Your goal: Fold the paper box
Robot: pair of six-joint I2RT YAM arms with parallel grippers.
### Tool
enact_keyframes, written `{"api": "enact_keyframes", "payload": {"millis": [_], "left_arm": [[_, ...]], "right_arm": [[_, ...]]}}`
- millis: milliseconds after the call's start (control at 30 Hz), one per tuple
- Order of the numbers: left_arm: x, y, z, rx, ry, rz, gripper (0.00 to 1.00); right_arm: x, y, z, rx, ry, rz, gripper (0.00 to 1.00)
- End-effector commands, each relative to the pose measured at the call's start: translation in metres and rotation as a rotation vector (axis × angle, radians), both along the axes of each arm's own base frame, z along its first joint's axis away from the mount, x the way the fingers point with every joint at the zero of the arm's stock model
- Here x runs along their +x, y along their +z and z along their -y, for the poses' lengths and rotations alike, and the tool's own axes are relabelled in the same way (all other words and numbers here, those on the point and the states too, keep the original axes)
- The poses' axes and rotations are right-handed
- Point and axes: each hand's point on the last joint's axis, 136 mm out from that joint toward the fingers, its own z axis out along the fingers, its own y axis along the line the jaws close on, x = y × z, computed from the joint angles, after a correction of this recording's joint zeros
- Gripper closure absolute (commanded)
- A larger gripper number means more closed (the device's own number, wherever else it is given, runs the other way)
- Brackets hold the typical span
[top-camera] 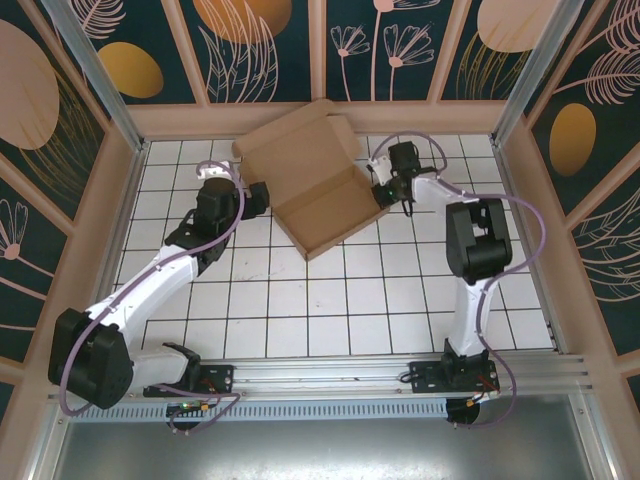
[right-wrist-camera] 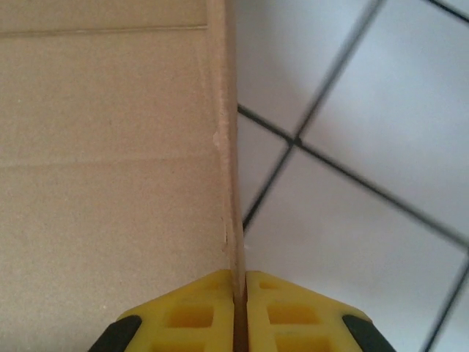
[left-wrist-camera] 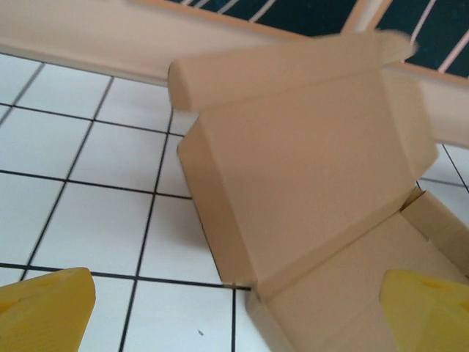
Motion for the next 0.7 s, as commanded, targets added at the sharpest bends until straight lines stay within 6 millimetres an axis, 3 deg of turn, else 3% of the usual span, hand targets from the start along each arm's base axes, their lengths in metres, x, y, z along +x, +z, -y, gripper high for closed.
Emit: {"api": "enact_keyframes", "payload": {"millis": [0, 200, 400, 533, 667], "left_arm": [[-0.002, -0.008, 0.013, -0.017, -0.052, -0.023, 0.01], [0.001, -0.037, 0.020, -0.085, -0.035, -0.110, 0.01], [0.016, -0.049, 0.034, -0.084, -0.068, -0.147, 0.01], [0.045, -0.039, 0.044, -0.017, -0.172, -0.122, 0.01], [0.087, -0.025, 0.039, -0.008, -0.215, -0.133, 0.03]], "right_arm": [[0.006, 0.037, 0.008, 0.091, -0.325, 0.194, 0.89], [-0.050, 0.036, 0.011, 0.246, -0.601, 0.240, 0.87], [-0.089, 0.028, 0.007, 0.288, -0.623, 0.213, 0.86], [-0.099, 0.030, 0.009, 0.253, -0.550, 0.224, 0.86], [-0.101, 0.033, 0.007, 0.197, -0.450, 0.262, 0.88]]}}
